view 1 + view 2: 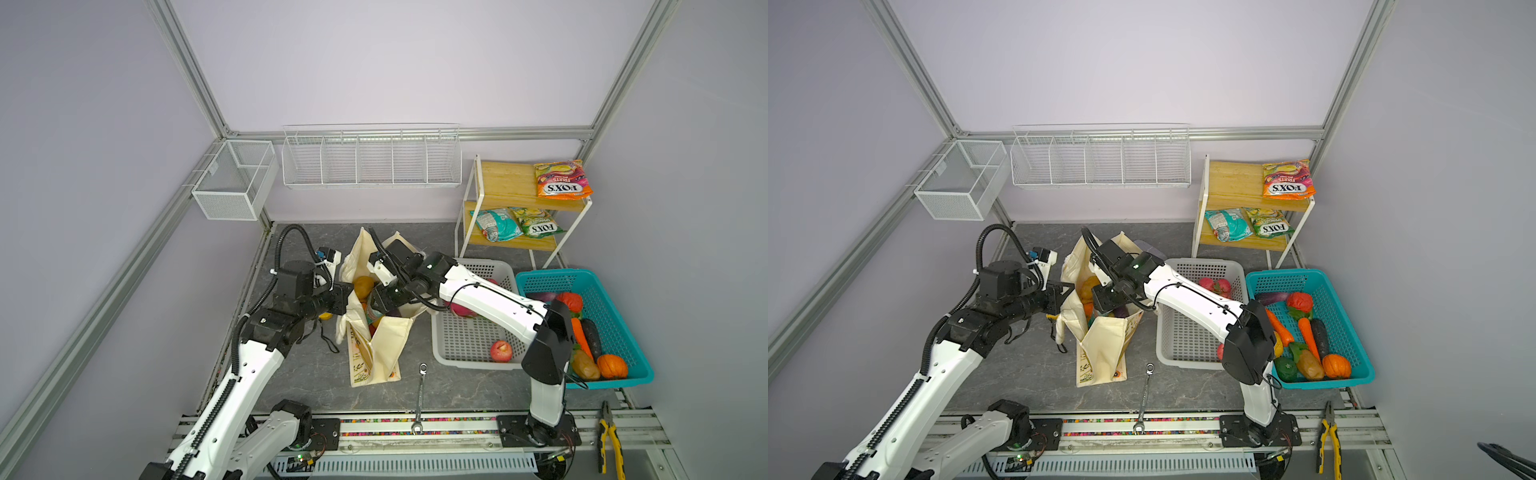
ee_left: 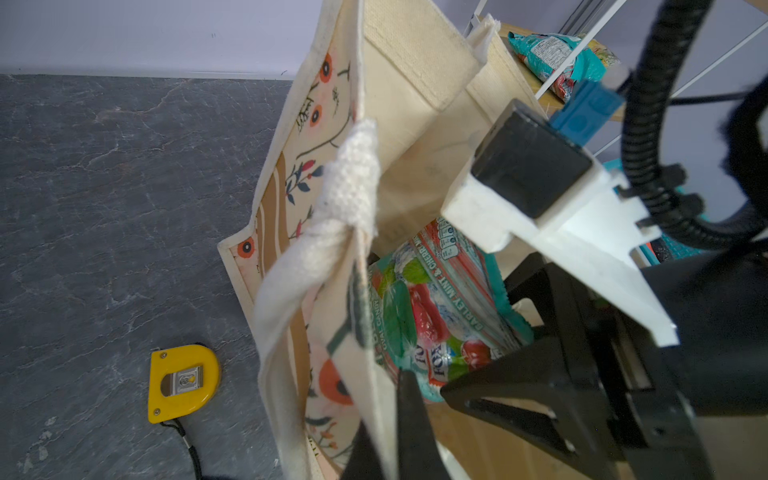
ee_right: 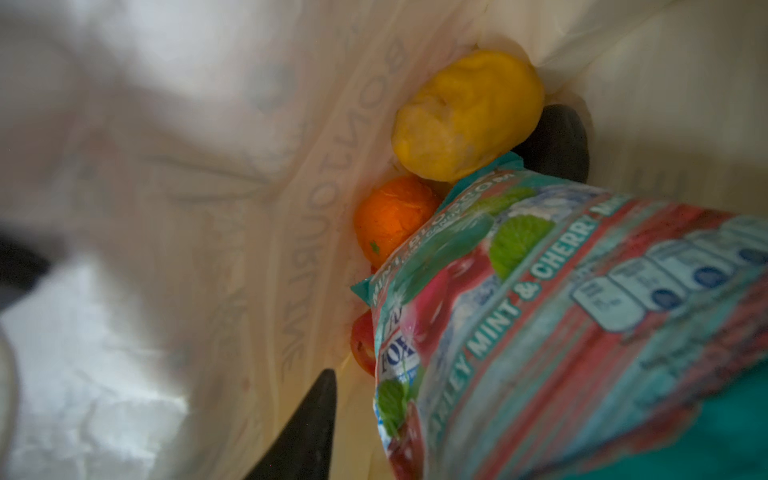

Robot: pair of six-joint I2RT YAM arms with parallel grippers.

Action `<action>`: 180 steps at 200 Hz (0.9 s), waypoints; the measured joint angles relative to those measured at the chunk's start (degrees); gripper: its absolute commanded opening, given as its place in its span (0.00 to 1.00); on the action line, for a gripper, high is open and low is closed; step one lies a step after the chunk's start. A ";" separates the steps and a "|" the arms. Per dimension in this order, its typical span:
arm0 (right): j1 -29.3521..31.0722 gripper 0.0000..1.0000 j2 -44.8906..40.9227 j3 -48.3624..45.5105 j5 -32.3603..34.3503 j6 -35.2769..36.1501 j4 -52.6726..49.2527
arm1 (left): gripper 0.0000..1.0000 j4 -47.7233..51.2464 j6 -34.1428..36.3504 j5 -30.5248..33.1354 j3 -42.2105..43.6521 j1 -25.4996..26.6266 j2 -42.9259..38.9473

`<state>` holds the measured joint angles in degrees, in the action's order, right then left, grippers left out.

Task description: Place the food into the grocery bag and tie it

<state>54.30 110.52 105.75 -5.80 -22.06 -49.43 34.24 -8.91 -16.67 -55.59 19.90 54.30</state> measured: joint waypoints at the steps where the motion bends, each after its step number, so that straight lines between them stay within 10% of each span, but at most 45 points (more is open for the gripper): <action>1: 0.02 0.59 0.00 0.02 0.02 0.17 -0.07 | 0.00 0.00 0.00 0.00 0.00 0.00 0.00; 112: 7.32 0.94 -4.24 12.87 21.18 5.68 -6.08 | 0.00 0.11 0.04 0.26 0.00 0.00 -0.20; 180: 2.45 0.90 -32.89 -14.88 34.47 4.09 7.04 | 0.00 0.37 0.22 1.33 0.00 0.00 -0.42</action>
<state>56.75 77.62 90.87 28.67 -17.98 -42.39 34.61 -8.69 -15.33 -55.59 19.90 53.89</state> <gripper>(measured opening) 0.880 0.047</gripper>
